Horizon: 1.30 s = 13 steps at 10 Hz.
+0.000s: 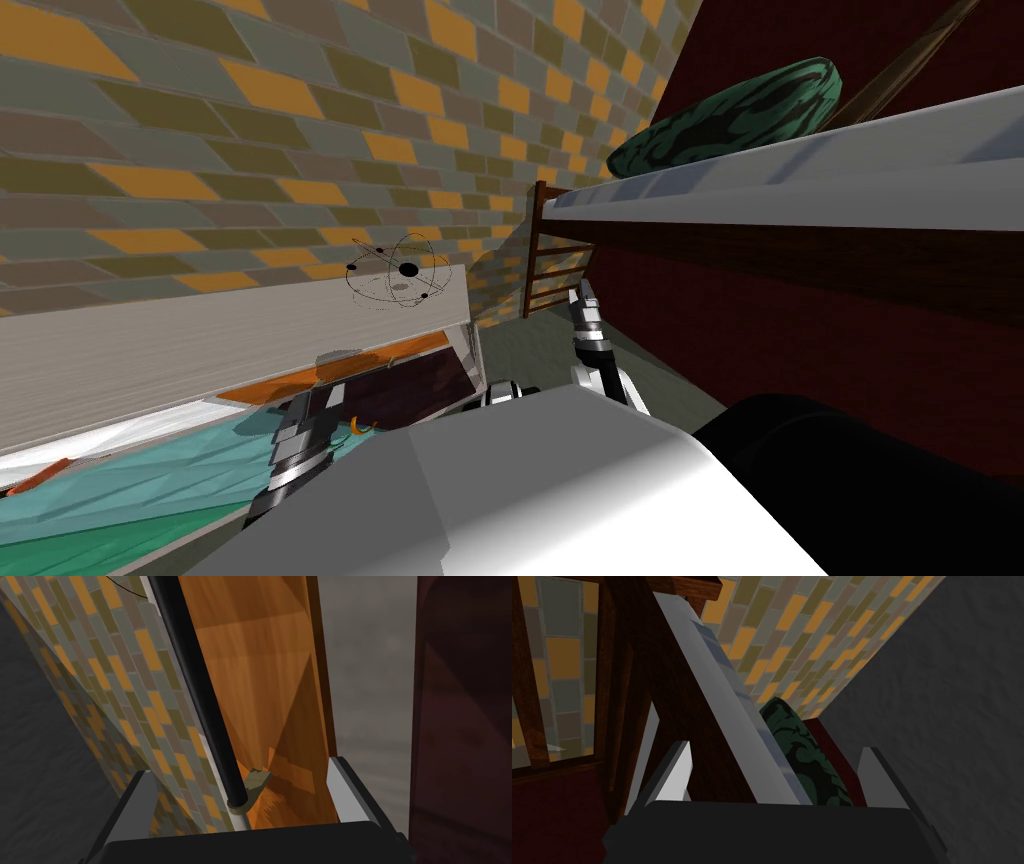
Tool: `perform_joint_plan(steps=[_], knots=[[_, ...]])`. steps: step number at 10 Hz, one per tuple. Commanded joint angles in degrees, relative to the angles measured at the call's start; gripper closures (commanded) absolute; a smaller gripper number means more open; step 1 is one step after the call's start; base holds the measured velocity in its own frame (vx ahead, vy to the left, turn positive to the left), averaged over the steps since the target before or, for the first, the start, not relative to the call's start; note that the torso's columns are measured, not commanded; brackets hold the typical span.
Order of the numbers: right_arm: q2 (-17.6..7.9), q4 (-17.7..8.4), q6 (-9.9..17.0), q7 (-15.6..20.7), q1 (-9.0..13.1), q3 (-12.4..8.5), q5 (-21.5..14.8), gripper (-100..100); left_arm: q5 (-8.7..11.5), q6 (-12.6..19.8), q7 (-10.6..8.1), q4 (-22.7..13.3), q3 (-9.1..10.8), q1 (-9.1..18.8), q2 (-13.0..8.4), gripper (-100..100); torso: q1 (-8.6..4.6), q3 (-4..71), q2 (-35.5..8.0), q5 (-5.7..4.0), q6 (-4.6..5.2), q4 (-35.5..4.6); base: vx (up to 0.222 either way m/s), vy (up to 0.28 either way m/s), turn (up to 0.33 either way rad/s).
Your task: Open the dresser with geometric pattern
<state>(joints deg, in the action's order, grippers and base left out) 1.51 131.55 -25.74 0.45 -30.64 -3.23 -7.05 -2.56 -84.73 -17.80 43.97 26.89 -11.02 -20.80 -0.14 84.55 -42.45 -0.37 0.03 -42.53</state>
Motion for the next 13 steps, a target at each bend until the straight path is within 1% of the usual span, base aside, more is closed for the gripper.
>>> perform_joint_plan(steps=[1, 2, 3, 4, 5, 6, 7, 8, 9, 10, 11, 12, 13], knots=[[0.0, 0.0, 0.0, 0.0, 0.0, 0.01, 0.0, 0, 0.53, -1.92, -2.19, -1.37, 3.13, 1.58, -2.5, -100, -0.21, 0.02, -0.07, -0.32, -0.06, -0.17, -0.016, -0.093, -0.066], [0.0, 0.0, 0.0, 0.0, 0.0, 0.0, 0.0, 0, 0.53, -1.92, -2.19, -3.67, 3.13, 1.58, -2.5, -100, -0.31, 0.07, -0.03, -0.52, 0.1, -0.27, -0.003, -0.028, -0.015], [0.0, 0.0, 0.0, 0.0, 0.0, 0.0, 0.0, 0, 0.27, -1.32, -2.36, -3.48, 2.61, 1.12, -2.01, -100, -0.25, 0.06, -0.01, -0.37, 0.01, -0.16, 0.0, 0.0, 0.0], [0.0, 0.0, 0.0, 0.0, 0.0, 0.0, 0.0, 0, 0.15, -0.8, 0.02, -1.05, 0.37, 0.5, -0.43, 100, -0.24, 0.01, -0.04, -0.14, 0.0, -0.04, 0.01, 0.093, 0.159], [-0.02, 0.0, 0.0, 0.0, -0.01, -0.02, 0.0, 0, -0.23, 0.32, 1.47, 1.88, -1.53, -0.58, 1.64, 100, -0.11, -0.02, -0.1, -0.12, -0.04, -0.06, 0.005, 0.17, 0.226], [-0.02, 0.0, 0.0, 0.0, -0.01, -0.02, 0.0, 0, -0.23, 0.32, 2.23, 2.19, -2.39, -0.58, 1.64, 100, -0.04, -0.07, -0.23, -0.2, -0.14, -0.15, 0.025, 0.138, 0.039], [-0.02, 0.0, 0.0, 0.0, 0.0, -0.01, 0.0, 0, -0.61, 1.44, 4.32, 5.15, -4.97, -1.66, 3.7, 100, -0.13, -0.11, -0.19, -0.13, -0.18, -0.07, 0.022, 0.129, 0.116], [-0.01, 0.0, 0.0, 0.0, -0.01, -0.02, 0.0, 0, -0.61, 1.44, 4.45, 5.15, -5.15, -1.66, 3.7, 100, -0.12, -0.1, -0.14, 0.0, -0.18, 0.01, -0.001, 0.097, 0.07], [-0.01, 0.0, 0.0, 0.0, 0.0, -0.01, 0.0, 0, -0.99, 2.57, 6.66, 7.76, -7.83, -2.74, 5.77, 100, -0.02, -0.11, -0.12, 0.09, -0.21, 0.06, -0.008, 0.129, 0.15], [-0.01, 0.0, 0.0, 0.0, 0.0, -0.01, 0.0, 0, -0.99, 2.57, 6.66, 7.11, -7.91, -2.74, 5.77, 100, 0.26, -0.11, -0.01, 0.34, -0.2, 0.2, -0.01, 0.095, 0.054], [-0.01, 0.0, 0.0, 0.0, 0.01, -0.01, 0.0, 0, -0.99, 2.57, 6.66, 8.1, -7.91, -2.74, 5.77, 100, 0.33, -0.05, 0.08, 0.4, -0.2, 0.23, -0.014, 0.028, -0.004], [0.0, 0.0, 0.0, 0.0, 0.01, 0.0, 0.0, 0, -1.37, 3.69, 8.87, 10.34, -10.67, -3.82, 7.84, 100, 0.23, -0.01, 0.12, 0.32, -0.18, 0.2, -0.004, 0.071, 0.18], [-0.01, 0.0, 0.0, 0.0, 0.0, -0.01, 0.0, 0, -1.74, 4.81, 10.39, 12.86, -12.27, -4.91, 9.9, 100, 0.22, 0.0, 0.15, 0.39, -0.11, 0.26, 0.015, 0.157, 0.234]])
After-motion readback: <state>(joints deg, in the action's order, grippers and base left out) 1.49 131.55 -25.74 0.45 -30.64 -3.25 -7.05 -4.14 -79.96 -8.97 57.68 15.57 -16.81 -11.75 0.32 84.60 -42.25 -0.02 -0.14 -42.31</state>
